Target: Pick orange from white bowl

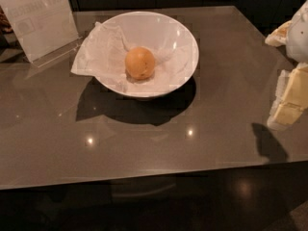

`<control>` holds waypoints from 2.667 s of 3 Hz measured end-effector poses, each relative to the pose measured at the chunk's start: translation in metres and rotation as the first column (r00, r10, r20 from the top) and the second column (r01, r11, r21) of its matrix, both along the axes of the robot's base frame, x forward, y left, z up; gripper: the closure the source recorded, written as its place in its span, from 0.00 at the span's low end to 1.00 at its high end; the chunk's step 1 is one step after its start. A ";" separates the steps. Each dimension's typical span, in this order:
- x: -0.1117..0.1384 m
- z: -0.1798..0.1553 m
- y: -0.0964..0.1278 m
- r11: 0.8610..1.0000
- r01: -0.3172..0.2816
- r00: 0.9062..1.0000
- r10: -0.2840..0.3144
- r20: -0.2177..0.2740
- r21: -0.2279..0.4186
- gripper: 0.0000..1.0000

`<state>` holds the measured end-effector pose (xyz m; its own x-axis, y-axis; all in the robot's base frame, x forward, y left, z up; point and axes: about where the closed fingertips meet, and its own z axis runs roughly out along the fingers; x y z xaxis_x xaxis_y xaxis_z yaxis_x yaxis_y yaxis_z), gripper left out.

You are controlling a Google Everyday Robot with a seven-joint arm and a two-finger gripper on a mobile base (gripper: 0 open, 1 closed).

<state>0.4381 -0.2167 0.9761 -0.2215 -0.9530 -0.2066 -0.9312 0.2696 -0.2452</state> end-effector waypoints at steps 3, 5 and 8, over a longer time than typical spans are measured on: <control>0.030 0.008 0.032 0.987 -0.127 0.992 0.127 0.014 0.095 0.00; 0.090 0.008 0.121 0.898 -0.377 0.925 0.379 0.036 0.226 0.00; 0.150 -0.010 0.148 0.836 -0.461 0.882 0.468 0.050 0.298 0.00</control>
Offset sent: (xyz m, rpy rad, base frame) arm 0.0146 0.0125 0.0047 0.0509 0.0014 0.0612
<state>0.5885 -0.0685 0.9664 0.2235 -0.8416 -0.4917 -0.9696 -0.1405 -0.2003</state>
